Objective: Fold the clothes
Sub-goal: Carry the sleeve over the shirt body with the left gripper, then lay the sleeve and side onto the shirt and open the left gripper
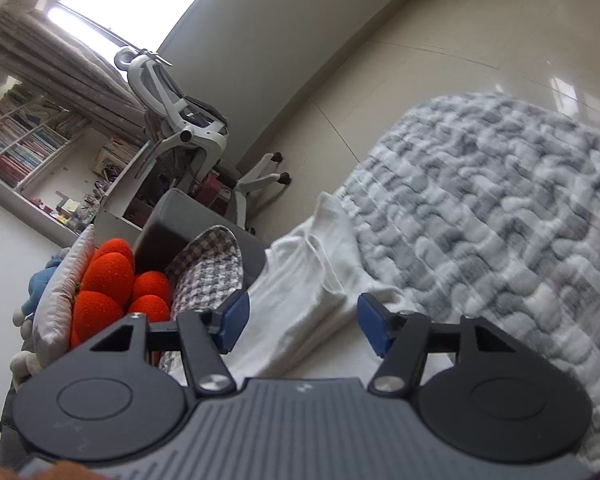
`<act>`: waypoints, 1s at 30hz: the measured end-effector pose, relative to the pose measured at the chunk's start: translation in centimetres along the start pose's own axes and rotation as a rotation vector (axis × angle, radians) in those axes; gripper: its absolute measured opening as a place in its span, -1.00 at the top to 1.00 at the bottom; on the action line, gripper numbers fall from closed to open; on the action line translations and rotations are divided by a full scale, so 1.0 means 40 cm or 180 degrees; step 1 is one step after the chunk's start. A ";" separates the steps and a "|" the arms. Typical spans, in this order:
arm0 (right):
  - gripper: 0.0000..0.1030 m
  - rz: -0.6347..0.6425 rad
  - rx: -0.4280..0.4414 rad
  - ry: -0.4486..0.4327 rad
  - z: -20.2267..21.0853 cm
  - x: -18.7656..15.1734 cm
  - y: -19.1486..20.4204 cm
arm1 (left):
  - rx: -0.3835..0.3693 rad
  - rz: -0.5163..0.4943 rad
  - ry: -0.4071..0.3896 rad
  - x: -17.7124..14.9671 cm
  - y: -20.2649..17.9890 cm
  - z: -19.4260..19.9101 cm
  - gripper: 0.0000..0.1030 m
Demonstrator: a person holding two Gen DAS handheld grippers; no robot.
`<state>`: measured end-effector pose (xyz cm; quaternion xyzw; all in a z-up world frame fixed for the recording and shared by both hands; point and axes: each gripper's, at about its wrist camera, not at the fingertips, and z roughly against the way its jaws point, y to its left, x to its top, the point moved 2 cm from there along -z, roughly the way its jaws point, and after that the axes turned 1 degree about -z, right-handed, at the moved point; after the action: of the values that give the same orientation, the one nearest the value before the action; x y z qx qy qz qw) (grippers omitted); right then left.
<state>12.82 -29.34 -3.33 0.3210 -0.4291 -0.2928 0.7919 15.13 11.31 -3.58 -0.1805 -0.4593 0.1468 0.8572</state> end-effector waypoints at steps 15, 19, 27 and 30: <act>0.74 0.0367 -0.0132 0.0073 -0.108 -0.065 -0.024 | -0.0260 0.0282 -0.0079 -0.004 0.025 -0.084 0.93; 0.80 0.0658 -0.0030 -0.0113 -0.087 -0.063 0.017 | -0.0393 0.0370 -0.0151 0.001 0.029 -0.083 0.94; 0.81 0.0805 0.0143 -0.0401 -0.061 -0.039 0.047 | -0.0573 0.0028 -0.0162 -0.006 -0.009 -0.093 0.94; 0.80 0.0878 0.0067 -0.0382 -0.074 -0.043 0.050 | -0.0505 -0.0204 -0.0042 -0.018 -0.026 -0.112 0.93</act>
<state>14.96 -26.05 -3.92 0.2491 -0.5187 -0.1955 0.7942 18.61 9.30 -5.96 -0.2320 -0.4808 0.0836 0.8414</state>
